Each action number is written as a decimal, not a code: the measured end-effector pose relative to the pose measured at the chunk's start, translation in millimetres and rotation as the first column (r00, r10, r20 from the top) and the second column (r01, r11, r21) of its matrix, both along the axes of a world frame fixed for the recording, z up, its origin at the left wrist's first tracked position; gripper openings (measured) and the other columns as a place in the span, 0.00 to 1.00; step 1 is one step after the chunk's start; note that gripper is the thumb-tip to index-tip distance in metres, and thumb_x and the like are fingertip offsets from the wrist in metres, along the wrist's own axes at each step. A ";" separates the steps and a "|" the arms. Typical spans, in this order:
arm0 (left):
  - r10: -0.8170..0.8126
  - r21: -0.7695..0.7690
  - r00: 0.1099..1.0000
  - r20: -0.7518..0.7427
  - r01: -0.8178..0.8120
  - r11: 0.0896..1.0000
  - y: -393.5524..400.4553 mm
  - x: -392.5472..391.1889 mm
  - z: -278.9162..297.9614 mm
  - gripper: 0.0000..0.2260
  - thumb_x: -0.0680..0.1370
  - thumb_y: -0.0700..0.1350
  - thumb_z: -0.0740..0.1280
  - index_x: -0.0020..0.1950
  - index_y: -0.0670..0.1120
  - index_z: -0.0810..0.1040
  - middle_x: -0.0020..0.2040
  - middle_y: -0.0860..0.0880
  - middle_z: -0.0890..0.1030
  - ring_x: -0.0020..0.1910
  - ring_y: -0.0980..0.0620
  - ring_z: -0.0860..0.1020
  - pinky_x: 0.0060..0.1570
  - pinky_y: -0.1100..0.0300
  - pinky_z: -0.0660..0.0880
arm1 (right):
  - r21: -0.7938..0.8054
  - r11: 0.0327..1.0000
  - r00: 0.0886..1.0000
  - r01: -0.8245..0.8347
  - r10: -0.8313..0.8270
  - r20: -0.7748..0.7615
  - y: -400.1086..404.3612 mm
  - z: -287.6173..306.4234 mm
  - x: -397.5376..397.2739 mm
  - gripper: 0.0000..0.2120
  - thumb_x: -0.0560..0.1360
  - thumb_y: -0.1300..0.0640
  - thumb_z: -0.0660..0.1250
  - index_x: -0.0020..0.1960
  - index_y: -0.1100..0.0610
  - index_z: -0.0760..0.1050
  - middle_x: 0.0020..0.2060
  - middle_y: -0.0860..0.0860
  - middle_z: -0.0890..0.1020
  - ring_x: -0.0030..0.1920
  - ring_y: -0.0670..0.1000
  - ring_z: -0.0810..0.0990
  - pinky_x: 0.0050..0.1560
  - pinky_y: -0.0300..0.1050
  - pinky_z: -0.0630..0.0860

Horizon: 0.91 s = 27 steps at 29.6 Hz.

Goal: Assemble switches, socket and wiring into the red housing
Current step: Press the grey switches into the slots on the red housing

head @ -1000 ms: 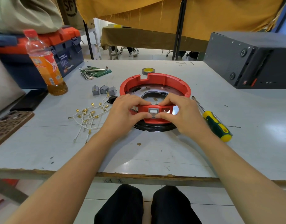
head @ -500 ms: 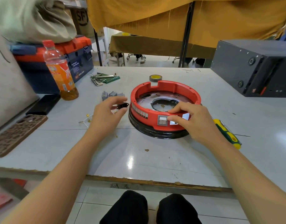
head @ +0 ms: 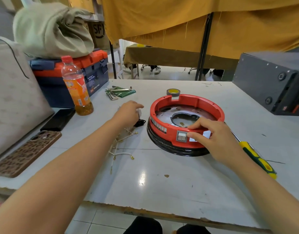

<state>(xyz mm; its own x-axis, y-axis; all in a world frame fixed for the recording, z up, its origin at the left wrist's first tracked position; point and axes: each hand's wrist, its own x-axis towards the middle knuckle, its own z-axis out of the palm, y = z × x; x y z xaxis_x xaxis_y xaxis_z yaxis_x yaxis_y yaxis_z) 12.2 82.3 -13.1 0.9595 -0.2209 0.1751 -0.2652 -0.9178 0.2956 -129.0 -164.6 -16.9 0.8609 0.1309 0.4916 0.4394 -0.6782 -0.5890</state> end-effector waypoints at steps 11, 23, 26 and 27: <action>0.095 0.043 0.995 -0.038 -0.094 0.995 -4.3 27.7 -10.4 0.20 0.77 0.41 0.64 0.69 0.46 0.71 0.61 0.41 0.71 0.60 0.40 0.71 0.62 0.46 0.68 | 0.000 0.998 0.988 -0.066 0.065 -0.140 -6.6 13.8 34.3 0.03 0.71 0.55 0.72 0.42 0.49 0.78 0.38 0.38 0.80 0.44 0.34 0.76 0.42 0.24 0.70; -0.285 -0.853 0.957 0.054 0.192 0.486 -26.6 -49.2 1.8 0.14 0.72 0.39 0.72 0.53 0.55 0.78 0.52 0.53 0.81 0.40 0.54 0.81 0.41 0.62 0.79 | -0.163 0.986 1.000 -0.024 0.022 -0.011 -16.1 9.2 40.1 0.11 0.76 0.59 0.65 0.57 0.49 0.80 0.44 0.32 0.74 0.49 0.41 0.71 0.60 0.39 0.63; -0.345 -0.869 0.937 0.055 0.215 0.445 -36.7 -61.2 -1.5 0.15 0.71 0.40 0.73 0.54 0.55 0.79 0.49 0.50 0.81 0.40 0.54 0.80 0.40 0.64 0.77 | -0.143 0.990 0.999 0.011 -0.005 0.039 -12.4 4.1 39.4 0.12 0.77 0.59 0.64 0.58 0.50 0.80 0.47 0.38 0.76 0.50 0.45 0.72 0.61 0.41 0.63; -0.371 -0.863 0.928 0.039 0.218 0.457 -37.2 -62.8 -3.3 0.15 0.71 0.41 0.74 0.54 0.54 0.79 0.48 0.48 0.81 0.41 0.53 0.80 0.42 0.62 0.78 | -0.138 0.990 0.998 0.026 -0.018 0.057 -11.6 2.3 40.1 0.12 0.77 0.59 0.64 0.58 0.50 0.79 0.47 0.39 0.76 0.50 0.44 0.71 0.61 0.41 0.62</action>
